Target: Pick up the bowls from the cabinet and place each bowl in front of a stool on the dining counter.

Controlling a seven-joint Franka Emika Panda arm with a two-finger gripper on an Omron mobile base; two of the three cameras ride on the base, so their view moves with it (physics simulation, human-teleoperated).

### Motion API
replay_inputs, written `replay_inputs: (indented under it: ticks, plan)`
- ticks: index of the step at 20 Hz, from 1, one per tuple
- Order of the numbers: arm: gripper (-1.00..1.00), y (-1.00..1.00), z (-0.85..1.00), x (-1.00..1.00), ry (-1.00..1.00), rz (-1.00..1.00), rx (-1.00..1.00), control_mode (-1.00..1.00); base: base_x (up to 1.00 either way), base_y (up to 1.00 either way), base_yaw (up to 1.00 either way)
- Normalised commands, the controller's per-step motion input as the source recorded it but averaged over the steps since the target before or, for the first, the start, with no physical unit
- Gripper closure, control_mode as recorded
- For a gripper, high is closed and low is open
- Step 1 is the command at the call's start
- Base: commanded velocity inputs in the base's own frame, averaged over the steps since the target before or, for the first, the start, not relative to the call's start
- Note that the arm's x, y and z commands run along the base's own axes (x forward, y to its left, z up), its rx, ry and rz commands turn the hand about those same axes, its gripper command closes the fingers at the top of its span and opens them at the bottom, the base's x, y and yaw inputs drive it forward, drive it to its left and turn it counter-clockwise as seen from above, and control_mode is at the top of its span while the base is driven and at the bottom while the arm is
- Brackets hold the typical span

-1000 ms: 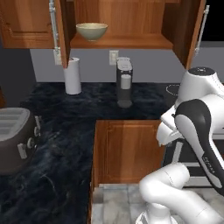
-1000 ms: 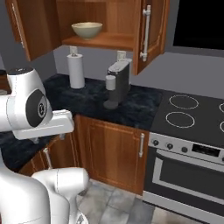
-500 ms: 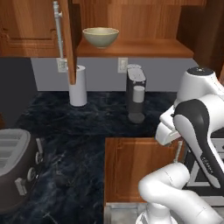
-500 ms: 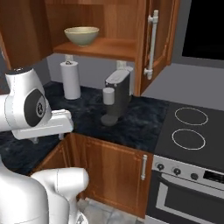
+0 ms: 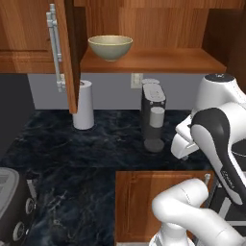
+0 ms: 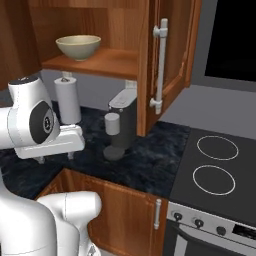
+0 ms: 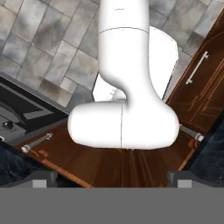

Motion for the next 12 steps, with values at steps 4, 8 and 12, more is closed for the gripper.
replay_inputs:
  ticks: [4,8,12]
  plan:
    - [-1.0,0.0,0.0,0.0,0.0,0.0,0.0,1.0,0.36,0.14,0.0]
    - [-1.0,0.0,0.0,0.0,0.0,0.0,0.0,1.0,0.63,0.16,0.0]
    - [-1.0,0.0,0.0,0.0,0.0,0.0,0.0,1.0,0.83,0.1,0.0]
